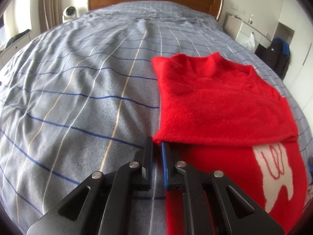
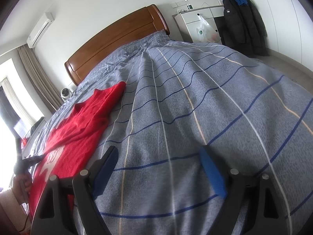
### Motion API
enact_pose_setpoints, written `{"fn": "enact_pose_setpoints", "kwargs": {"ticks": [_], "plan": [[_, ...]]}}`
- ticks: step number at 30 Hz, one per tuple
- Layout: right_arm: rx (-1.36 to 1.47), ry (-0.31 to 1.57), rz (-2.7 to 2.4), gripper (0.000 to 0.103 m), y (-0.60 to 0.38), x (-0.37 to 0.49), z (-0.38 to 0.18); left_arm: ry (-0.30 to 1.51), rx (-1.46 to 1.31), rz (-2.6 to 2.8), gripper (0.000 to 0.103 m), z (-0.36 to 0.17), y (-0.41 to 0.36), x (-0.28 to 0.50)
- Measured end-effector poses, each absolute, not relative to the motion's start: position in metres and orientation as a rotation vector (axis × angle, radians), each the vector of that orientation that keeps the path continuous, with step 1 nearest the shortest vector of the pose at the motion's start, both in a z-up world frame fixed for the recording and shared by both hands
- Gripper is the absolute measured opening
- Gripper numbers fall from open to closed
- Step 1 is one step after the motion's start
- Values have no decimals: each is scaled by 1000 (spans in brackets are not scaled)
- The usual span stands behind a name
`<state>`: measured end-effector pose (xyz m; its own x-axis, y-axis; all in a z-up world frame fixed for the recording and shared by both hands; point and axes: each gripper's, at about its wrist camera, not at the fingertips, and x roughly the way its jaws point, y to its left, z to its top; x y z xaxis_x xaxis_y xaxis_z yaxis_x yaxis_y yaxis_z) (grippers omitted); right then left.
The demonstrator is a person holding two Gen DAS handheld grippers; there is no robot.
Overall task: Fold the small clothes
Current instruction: 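Grasp the sweater's side edge with the left gripper and fold it toward the middle, then grasp the sweater hem with both grippers and fold it up toward the collar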
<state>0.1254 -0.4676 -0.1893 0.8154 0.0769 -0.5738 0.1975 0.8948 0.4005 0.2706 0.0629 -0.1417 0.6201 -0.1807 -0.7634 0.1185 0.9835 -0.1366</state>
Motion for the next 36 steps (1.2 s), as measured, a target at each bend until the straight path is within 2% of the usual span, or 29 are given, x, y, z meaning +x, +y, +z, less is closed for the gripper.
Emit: {"fn": "enact_pose_setpoints", "kwargs": {"ticks": [6,8,10,13,19,21,25,30,33,36], "plan": [[465,620,-68,84,-467,125,-189,907,-101,-146,9,-134,91,242],[464,620,-69,84,-467,125,-189,899,-130,-142,21,-127,109,221],[464,620,-68,84,-467,125,-189,880,-153,-117,56,-121,125,204],[465,619,-68,84,-467,125,-189,836,-167,-71,73,-118,144,184],[464,620,-69,84,-467,125,-189,846,-139,-28,79,-159,160,179],[463,620,-70,84,-467,125,-190,812,-113,-31,80,-162,157,175],[452,645,-78,85,-467,128,-189,864,-134,-50,82,-149,161,172],[428,824,-104,84,-460,138,-166,830,-268,-207,85,-118,180,133],[490,872,78,84,-435,116,-143,938,-275,-308,86,-121,165,106],[504,1017,275,84,-389,85,-142,1054,-195,-408,83,-138,129,81]]}}
